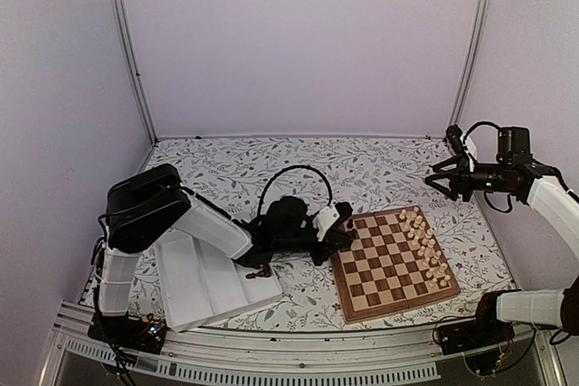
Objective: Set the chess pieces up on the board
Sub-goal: Place the chess piece on the chessboard.
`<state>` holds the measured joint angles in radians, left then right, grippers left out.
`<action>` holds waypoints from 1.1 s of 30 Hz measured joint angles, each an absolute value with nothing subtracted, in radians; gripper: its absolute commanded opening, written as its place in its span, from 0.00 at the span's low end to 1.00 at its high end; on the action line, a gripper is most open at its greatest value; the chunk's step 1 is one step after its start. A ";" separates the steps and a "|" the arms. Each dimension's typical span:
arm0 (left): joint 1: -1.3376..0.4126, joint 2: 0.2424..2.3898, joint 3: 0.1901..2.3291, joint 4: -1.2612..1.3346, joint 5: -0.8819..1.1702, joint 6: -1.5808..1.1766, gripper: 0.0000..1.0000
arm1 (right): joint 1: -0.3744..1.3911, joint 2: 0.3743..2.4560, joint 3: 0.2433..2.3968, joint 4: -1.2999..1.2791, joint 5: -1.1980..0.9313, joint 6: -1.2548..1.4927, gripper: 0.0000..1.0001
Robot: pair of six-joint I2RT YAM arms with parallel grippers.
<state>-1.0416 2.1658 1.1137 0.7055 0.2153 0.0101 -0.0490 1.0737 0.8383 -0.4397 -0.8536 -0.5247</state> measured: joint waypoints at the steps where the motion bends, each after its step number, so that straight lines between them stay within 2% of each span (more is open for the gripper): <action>1: -1.040 2.167 1.114 0.705 0.210 0.010 0.06 | -0.049 1.076 0.838 -0.440 -0.855 -0.526 0.54; 12: -1.034 2.180 1.123 0.688 0.182 0.007 0.09 | -0.049 1.095 0.838 -0.440 -0.871 -0.539 0.55; 22: -1.034 2.194 1.144 0.668 0.174 0.005 0.21 | -0.049 1.103 0.838 -0.440 -0.875 -0.540 0.55; 28: -1.033 2.194 1.144 0.655 0.171 0.003 0.15 | -0.049 1.104 0.838 -0.440 -0.879 -0.543 0.56; 33: -1.033 2.194 1.144 0.654 0.172 0.003 0.13 | -0.049 1.109 0.838 -0.441 -0.879 -0.547 0.56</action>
<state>-1.0332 2.1941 1.1439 0.6540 0.1719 0.0029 -0.0490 1.1088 0.8383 -0.4408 -0.8791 -0.5468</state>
